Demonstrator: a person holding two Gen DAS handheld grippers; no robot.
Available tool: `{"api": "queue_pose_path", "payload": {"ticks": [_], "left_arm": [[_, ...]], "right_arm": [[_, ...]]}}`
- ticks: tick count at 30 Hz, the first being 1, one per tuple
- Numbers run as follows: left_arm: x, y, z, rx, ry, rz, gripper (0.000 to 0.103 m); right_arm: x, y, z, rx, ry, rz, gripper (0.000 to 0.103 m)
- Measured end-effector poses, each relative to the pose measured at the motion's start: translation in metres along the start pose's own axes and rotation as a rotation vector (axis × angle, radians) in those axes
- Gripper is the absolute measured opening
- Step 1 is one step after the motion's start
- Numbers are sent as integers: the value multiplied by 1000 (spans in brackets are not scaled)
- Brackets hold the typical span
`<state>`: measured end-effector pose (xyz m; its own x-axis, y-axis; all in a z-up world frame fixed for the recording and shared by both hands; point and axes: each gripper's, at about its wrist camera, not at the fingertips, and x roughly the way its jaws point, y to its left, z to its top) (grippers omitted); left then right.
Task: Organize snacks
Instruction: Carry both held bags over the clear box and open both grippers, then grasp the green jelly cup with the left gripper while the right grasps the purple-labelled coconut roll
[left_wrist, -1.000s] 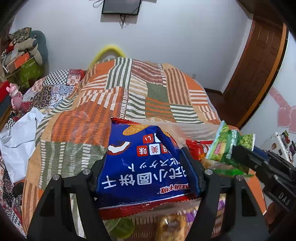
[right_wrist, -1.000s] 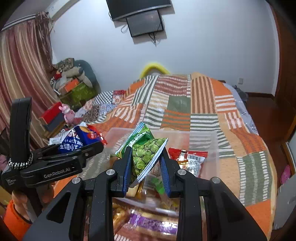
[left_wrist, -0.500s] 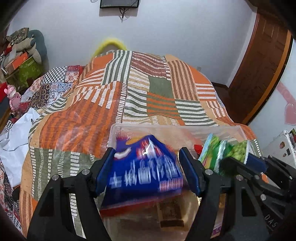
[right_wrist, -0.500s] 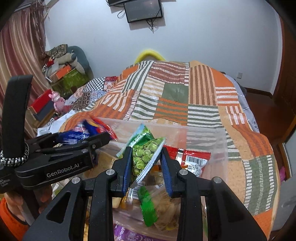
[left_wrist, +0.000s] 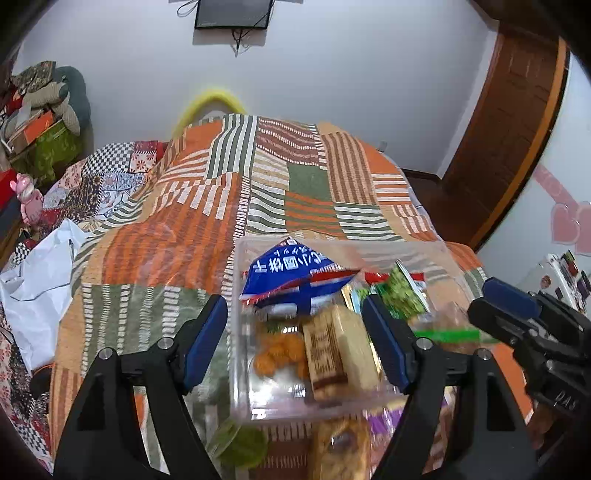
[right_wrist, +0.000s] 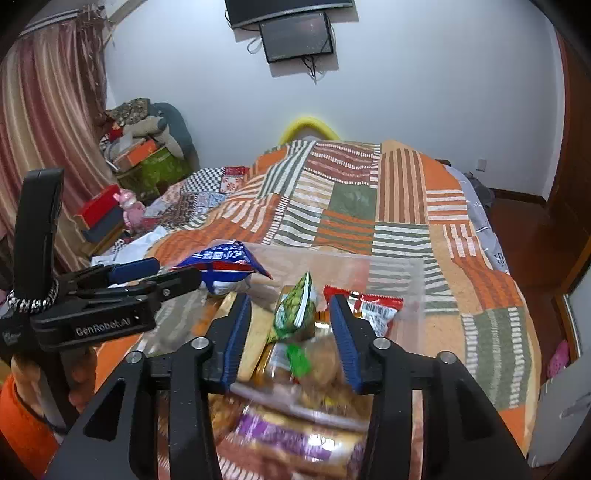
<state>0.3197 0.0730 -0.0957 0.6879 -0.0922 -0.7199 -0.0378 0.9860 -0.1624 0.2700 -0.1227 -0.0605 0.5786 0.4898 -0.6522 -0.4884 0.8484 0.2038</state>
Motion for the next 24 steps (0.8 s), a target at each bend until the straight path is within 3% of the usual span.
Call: {"api": "queue_pose_path", "payload": {"ticks": [10,18,24], "left_arm": [[-34,24,-49,31,22,35,81],[-10,48,-89,6,141,55,81],[17,47,-98,-10,162,72,81]], "right_arm": [[-27,-15,-42,-6,30,-14,54],[4,-22,-82,-6,179,-3,59],[22,-25,-85,5,212,10,59]]}}
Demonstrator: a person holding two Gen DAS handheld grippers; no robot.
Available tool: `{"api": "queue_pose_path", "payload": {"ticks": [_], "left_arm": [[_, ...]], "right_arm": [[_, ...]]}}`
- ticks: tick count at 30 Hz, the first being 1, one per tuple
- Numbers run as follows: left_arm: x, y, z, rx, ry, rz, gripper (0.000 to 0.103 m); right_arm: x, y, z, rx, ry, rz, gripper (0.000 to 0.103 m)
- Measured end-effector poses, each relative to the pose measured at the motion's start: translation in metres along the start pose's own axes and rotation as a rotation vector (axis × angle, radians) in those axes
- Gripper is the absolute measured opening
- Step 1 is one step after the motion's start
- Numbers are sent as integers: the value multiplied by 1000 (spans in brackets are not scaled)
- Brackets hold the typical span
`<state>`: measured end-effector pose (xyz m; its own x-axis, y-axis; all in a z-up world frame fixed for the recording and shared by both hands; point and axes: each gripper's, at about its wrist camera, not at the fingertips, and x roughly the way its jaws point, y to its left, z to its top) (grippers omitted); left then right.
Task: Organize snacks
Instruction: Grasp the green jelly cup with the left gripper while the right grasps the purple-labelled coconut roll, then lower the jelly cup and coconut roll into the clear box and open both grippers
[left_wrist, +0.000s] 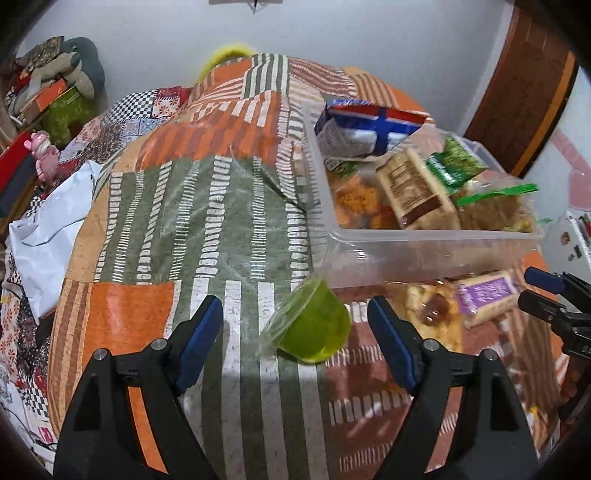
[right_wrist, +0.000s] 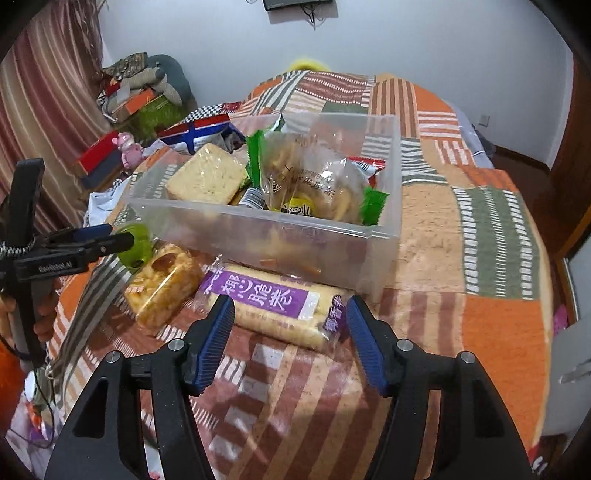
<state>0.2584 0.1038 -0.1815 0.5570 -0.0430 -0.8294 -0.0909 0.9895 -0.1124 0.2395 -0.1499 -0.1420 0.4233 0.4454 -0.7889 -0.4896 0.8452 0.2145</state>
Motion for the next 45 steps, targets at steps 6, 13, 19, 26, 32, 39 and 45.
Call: {"api": "queue_pose_path", "payload": {"ticks": [6,13,19,26,32,39,45], "left_arm": [[22,0,3,-18,24,-18,63],[21,6,-10,-39,28,-48,48],[2,6,-31,-14,31,-60,47],[-25,-11,-63,57,27,-68,47],[-32,-24,-73,67,36,-100,47],[-34,-29,-76,70,30,-103,47],[-39,-26,-70,56,19,-107,45]], "right_arm": [[18,1,1,7,30,-8,60],[16,8,-11,-20,62,38,72],[-1,26,-27,-93,92,67,72],[-9,31,-12,-123,47,63,73],[32,39,2,-196,132,68,76],[32,40,-17,-218,122,49,59],[8,38,-32,-187,100,66,43]]}}
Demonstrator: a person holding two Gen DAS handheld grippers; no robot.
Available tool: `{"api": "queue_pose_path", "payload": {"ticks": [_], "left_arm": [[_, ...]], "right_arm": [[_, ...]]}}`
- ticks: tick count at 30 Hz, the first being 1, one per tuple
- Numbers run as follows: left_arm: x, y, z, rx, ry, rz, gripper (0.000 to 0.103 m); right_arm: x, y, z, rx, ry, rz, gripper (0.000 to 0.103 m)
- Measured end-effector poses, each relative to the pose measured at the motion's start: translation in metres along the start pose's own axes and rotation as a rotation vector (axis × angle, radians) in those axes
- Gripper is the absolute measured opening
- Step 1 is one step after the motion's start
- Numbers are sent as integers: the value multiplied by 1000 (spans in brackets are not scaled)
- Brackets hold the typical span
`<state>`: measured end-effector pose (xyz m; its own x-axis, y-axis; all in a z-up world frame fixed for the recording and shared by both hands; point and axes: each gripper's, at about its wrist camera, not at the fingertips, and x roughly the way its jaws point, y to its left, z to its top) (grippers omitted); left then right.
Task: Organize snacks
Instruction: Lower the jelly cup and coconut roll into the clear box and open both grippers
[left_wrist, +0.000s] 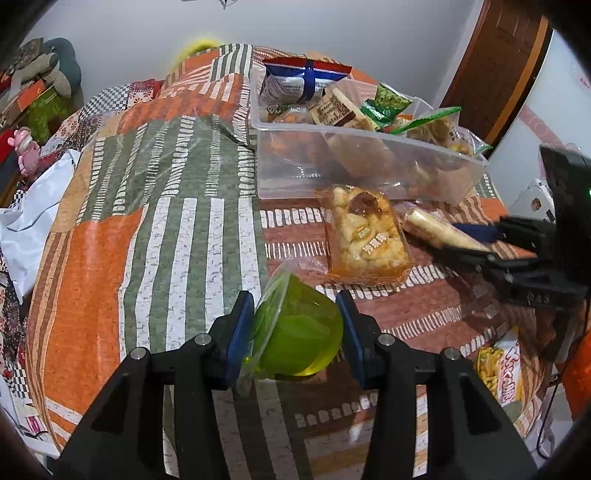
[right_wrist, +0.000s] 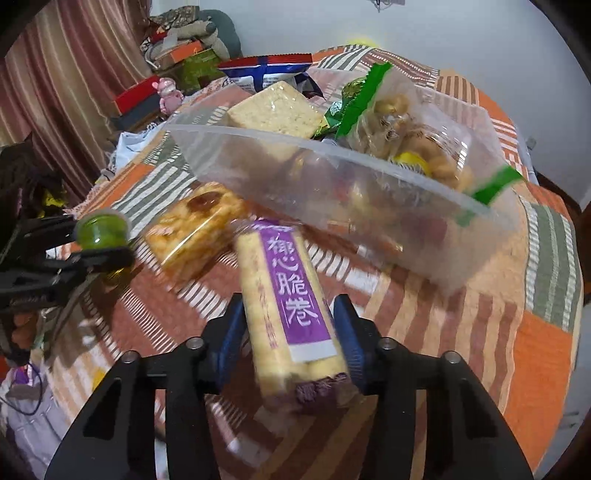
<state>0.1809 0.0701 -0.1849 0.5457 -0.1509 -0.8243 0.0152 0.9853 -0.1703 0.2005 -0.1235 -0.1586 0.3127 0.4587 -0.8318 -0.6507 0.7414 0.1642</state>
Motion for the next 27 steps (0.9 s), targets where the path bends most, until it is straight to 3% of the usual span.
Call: {"api": "queue_pose_path", "payload": {"ticks": [13,27], "left_arm": [[-28,-4,27,-12,-91,-15,39],[-60,-14,86,-8,-243,-19,39]], "right_arm": [[-52,-17,-7,136,-145,2,37],[-92,-24,33,183,-352,-74,37]]}}
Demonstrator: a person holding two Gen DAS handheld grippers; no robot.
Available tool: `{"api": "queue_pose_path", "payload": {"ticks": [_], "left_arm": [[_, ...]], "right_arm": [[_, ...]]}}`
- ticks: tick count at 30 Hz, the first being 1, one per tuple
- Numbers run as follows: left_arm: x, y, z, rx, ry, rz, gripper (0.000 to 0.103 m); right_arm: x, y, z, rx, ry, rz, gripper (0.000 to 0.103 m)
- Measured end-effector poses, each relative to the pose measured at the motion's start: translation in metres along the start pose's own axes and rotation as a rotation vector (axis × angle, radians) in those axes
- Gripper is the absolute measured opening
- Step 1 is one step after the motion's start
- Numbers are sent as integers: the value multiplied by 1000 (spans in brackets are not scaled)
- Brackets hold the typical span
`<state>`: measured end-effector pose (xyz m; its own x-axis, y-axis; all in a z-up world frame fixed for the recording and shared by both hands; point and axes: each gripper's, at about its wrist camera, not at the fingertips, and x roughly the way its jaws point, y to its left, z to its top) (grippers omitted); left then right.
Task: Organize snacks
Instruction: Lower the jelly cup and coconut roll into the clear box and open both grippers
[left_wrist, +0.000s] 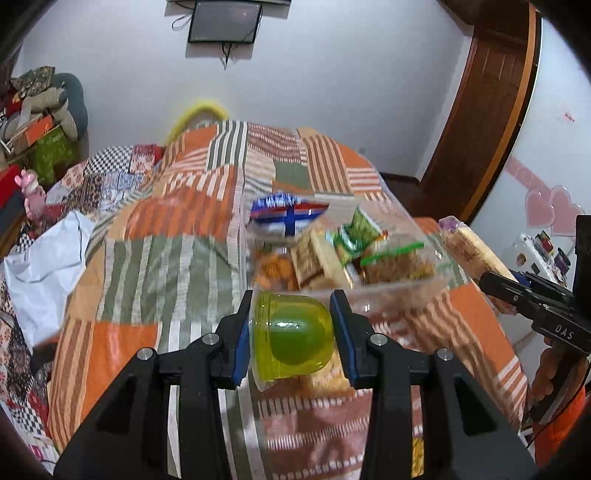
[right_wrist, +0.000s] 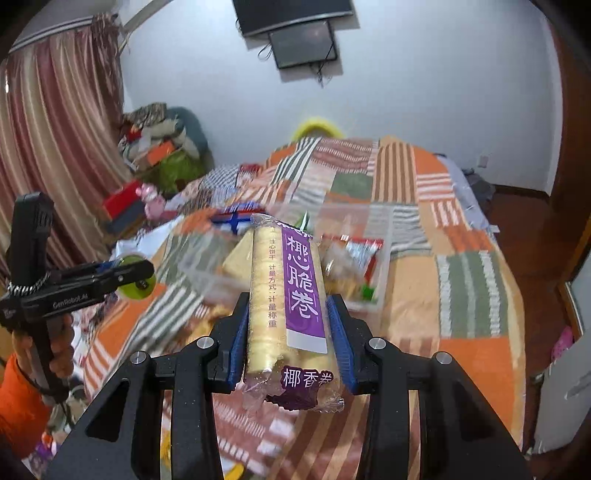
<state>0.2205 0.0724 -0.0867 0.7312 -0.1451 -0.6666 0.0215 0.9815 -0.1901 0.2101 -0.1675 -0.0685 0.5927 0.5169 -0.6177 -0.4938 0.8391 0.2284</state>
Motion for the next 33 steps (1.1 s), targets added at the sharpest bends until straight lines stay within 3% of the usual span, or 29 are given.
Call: {"api": "queue_pose_path", "payload": {"ticks": [9,15,24,33], "left_arm": [[31,3,32,-29,-16,10,39],[53,2,45,-35,-22,10,39],[95,5,49,-51,33,34,39],[111,6,40,-51,100,36,40]], "right_arm": [[20,-20,30,34,-39,-57,37],[50,-33,39,71,-18,-95,37],[83,-41,45,101,33,-124,37],[89,-34,41,60,65,-153,39]]}}
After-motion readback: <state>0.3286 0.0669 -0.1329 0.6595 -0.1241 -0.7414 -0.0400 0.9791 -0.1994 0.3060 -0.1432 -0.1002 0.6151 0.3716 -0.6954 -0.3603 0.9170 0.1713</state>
